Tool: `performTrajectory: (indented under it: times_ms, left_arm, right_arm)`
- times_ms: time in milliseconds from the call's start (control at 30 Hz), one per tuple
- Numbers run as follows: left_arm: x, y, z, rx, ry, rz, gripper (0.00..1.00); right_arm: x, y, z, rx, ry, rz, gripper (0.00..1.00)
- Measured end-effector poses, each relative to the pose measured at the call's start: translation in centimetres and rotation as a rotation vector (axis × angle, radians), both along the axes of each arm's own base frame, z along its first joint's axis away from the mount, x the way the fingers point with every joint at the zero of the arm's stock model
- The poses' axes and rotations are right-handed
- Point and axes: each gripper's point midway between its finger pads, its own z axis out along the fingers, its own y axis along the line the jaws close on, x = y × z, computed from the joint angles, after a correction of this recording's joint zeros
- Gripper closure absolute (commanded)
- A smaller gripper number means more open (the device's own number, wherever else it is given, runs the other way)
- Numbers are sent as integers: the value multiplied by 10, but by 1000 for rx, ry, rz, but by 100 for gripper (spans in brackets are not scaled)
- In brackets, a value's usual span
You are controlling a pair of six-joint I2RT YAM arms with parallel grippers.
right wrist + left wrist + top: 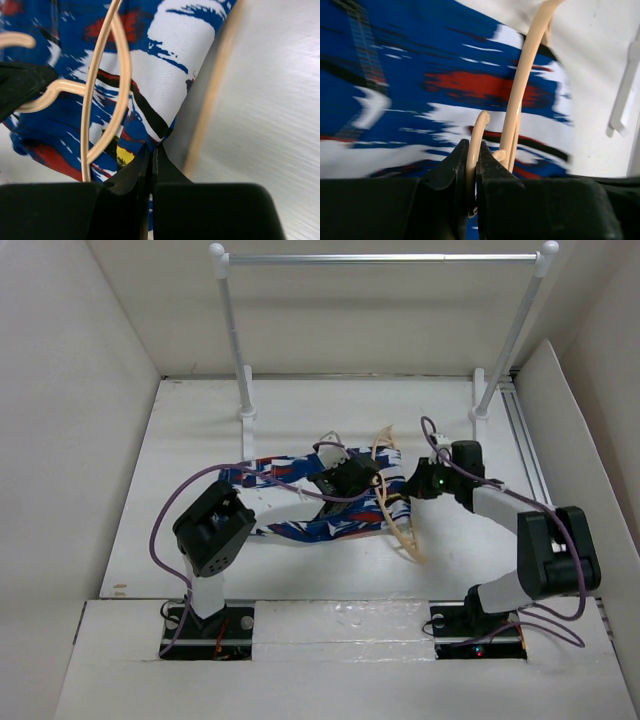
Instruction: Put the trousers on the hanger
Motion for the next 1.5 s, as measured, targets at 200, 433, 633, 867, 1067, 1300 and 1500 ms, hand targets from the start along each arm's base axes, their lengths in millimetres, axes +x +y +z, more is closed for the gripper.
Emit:
performTrajectory:
  times_ms: [200, 433, 633, 867, 1067, 1300, 1500]
  left_arm:
    - [1, 32, 2, 66, -13, 13, 100]
    - [-4, 75, 30, 162, -77, 10, 100]
    - [-6, 90, 30, 234, -86, -16, 100]
    - [-1, 86, 40, 290, -123, -72, 100]
    - [4, 64, 61, 367, -176, -155, 100]
    - [6, 54, 72, 423, -188, -173, 100]
    - [8, 57, 80, 457, -182, -160, 100]
  right_arm:
    - [21, -50, 47, -40, -94, -125, 100]
    - [21, -101, 38, -81, -37, -265, 100]
    - [25, -107, 18, -116, 18, -275, 100]
    - [29, -106, 2, -143, 57, -268, 100]
    - [31, -105, -5, -156, 67, -269, 100]
    - [32, -104, -12, -164, 82, -271, 100]
    - [32, -105, -17, -167, 92, -272, 100]
